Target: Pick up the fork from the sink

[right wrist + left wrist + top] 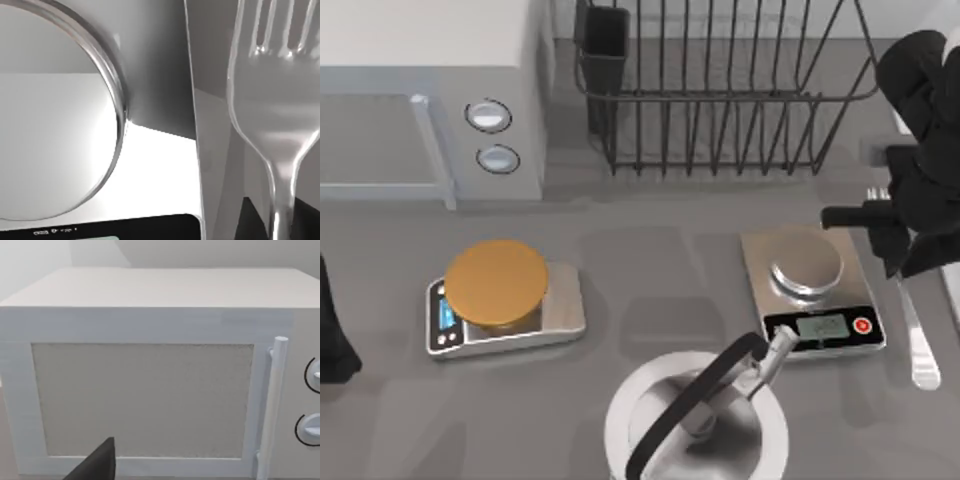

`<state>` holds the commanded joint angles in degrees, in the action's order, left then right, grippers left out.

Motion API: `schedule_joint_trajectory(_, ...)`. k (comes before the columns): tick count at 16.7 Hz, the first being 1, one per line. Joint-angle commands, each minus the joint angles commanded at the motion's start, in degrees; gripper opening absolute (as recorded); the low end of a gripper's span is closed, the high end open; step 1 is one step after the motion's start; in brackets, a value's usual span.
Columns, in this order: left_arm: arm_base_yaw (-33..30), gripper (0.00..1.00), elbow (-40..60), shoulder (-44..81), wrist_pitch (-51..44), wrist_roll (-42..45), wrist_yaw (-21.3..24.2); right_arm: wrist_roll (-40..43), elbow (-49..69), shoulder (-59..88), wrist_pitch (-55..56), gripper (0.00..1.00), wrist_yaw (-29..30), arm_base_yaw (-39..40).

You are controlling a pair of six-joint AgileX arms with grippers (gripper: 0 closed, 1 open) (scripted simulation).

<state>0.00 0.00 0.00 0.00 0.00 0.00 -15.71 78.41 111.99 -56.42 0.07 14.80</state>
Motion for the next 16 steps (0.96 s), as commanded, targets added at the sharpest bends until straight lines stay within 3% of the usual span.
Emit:
schedule_joint_trajectory(10,0.0,1.0,0.0,0.0,0.0,0.0,0.0,0.0,0.0,0.0,0.0,0.98,0.0,0.0)
schedule_joint_trajectory(16,0.0,1.0,0.0,0.0,0.0,0.0,0.0,0.0,0.0,0.0,0.0,1.0,0.0,0.0)
